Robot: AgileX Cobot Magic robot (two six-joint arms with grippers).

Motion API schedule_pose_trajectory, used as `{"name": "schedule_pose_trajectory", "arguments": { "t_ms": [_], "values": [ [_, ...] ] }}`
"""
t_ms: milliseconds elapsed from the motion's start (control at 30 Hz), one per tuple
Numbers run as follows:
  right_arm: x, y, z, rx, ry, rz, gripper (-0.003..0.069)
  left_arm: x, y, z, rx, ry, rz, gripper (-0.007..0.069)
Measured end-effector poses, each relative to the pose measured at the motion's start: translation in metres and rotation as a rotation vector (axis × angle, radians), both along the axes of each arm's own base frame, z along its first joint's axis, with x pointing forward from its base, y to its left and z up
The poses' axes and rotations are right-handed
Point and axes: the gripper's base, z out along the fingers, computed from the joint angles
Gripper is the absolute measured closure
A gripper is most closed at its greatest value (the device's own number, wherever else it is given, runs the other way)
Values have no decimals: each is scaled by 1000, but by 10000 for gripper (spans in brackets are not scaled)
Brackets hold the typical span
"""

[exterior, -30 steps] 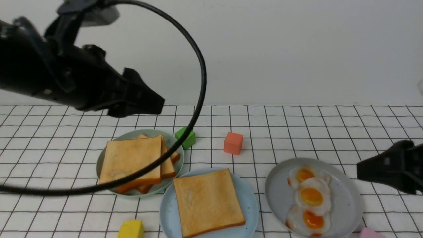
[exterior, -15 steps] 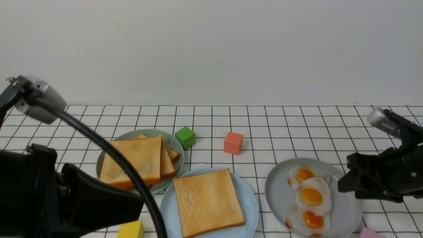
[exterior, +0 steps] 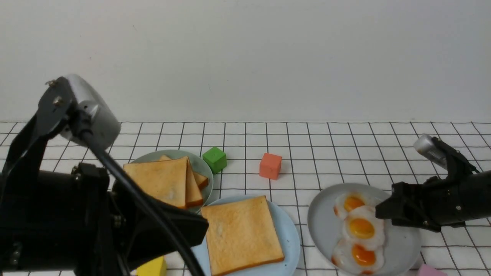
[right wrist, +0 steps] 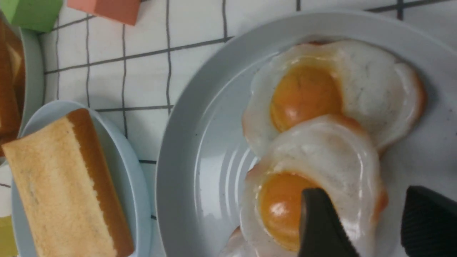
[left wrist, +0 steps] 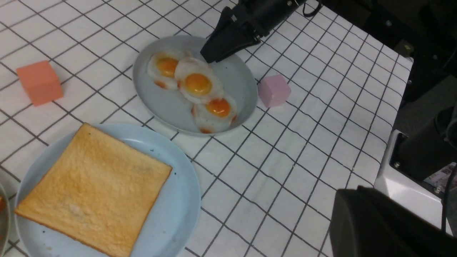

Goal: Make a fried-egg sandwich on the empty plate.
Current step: Use the right arm to grab a fried egg, then use the right arm to place the fried egg on the slice of bread in the middle

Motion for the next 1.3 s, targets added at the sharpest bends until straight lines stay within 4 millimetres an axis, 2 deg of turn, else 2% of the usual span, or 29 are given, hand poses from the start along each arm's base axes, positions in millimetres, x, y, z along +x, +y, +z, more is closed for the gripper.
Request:
{"name": "schedule_pose_trajectory", "arguments": {
  "t_ms": [267,333,433,500,533,567,700,800,933,967,1033,1100,1167,1300],
  "values": [
    [4,0,-15,18,24,-15,324,11,-5,-8,11,33,15,638],
    [6,0,-19,22,25,-18,347,13,-6,-9,12,39,18,638],
    [6,0,-22,20,21,-10,414,14,-7,-10,13,43,18,638],
    [6,0,-22,16,19,-5,492,14,-7,-10,12,44,18,638],
    [6,0,-22,16,19,-5,492,14,-7,-10,12,44,18,638],
    [6,0,-22,18,16,-5,563,14,-7,-10,11,44,18,638],
    [7,0,-21,12,13,6,564,14,-7,-10,10,45,18,638],
    [6,1,-15,5,-7,20,564,14,-7,-10,9,46,19,638],
    [3,2,4,3,-61,39,564,14,-6,-9,8,62,23,638],
    [0,3,19,7,-107,48,564,12,-5,-8,15,75,36,637],
    [-2,6,30,19,-138,56,564,10,-3,-8,26,87,47,637],
    [-6,14,46,48,-181,72,564,8,1,-9,55,116,79,637],
    [-11,33,61,112,-220,101,564,6,7,-12,100,159,138,637],
    [-15,85,71,197,-235,225,564,3,18,-14,180,151,207,637]
  ]
}}
